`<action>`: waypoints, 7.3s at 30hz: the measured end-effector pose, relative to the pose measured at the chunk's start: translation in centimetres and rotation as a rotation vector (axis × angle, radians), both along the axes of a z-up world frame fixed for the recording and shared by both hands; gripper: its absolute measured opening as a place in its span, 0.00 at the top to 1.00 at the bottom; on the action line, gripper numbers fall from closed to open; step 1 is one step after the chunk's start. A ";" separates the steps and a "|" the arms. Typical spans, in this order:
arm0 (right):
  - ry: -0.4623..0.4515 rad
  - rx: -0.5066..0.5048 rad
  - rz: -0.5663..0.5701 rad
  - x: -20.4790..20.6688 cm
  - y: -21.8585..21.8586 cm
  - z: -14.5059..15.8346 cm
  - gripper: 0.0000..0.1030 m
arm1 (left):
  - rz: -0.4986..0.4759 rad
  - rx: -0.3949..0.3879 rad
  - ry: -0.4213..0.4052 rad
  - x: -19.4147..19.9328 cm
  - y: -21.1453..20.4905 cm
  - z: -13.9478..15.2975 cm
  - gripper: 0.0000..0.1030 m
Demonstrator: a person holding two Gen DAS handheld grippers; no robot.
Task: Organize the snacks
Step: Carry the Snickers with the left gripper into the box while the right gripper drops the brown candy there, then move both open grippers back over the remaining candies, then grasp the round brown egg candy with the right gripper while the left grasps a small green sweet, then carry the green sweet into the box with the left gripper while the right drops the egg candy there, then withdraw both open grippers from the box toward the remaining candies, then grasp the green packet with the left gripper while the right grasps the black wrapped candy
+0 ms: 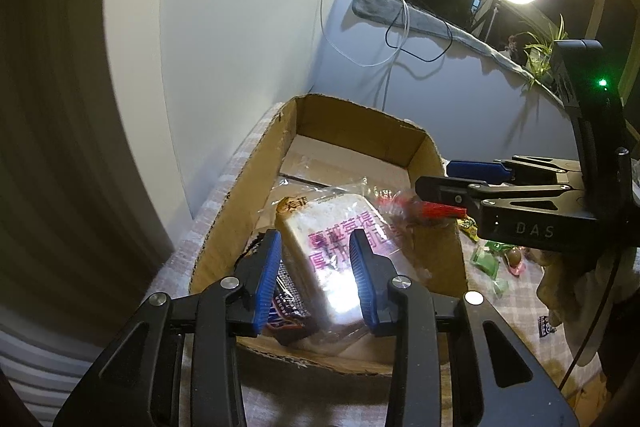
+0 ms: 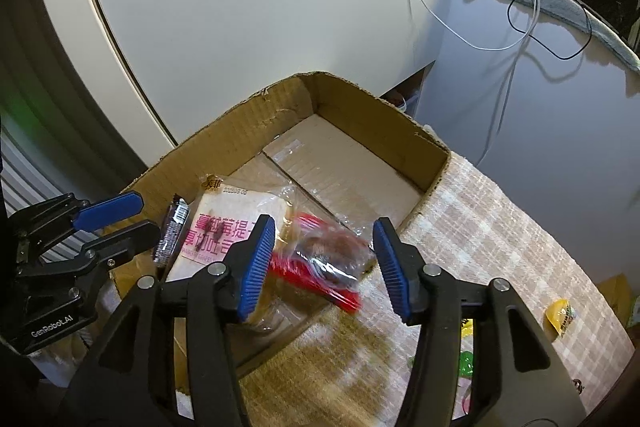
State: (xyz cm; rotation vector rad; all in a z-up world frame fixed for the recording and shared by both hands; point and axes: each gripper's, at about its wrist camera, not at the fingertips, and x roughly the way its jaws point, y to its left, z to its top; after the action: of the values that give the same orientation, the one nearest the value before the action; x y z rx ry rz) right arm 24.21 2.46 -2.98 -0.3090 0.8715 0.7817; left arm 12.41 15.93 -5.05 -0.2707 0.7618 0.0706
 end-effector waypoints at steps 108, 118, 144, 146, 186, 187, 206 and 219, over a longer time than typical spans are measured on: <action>0.006 0.019 -0.106 -2.4 -17.4 -1.1 0.75 | -0.313 0.029 -0.019 1.2 -14.8 -0.6 0.76; -0.030 0.052 -0.058 -1.6 -13.0 1.5 0.75 | -0.219 0.048 -0.068 1.8 -9.6 1.6 0.76; 0.016 0.058 0.024 5.0 -2.0 0.8 0.75 | -0.126 0.058 -0.033 8.2 -2.6 1.8 0.76; 0.023 0.052 0.025 5.5 -1.4 0.3 0.75 | -0.126 0.057 -0.025 8.6 -2.4 1.6 0.76; -0.043 0.058 -0.048 1.5 -9.3 2.8 0.43 | -0.168 0.061 -0.072 6.3 -5.1 4.0 0.60; -0.046 0.056 -0.053 1.0 -10.2 2.8 0.43 | -0.177 0.060 -0.075 6.1 -5.5 4.1 0.60; 0.048 -0.039 -0.094 -6.1 -24.1 -3.1 0.43 | -0.394 0.025 0.009 4.7 -16.4 0.8 0.60; 0.081 -0.100 0.037 -8.8 -24.0 -7.3 0.43 | -0.405 0.140 0.130 7.3 -19.6 -5.1 0.60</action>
State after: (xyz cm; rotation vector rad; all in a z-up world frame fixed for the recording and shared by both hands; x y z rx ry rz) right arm 15.37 -21.55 -10.24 -0.3848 0.9856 0.7908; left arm 19.70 -3.63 -10.11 0.0252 0.9243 -0.2424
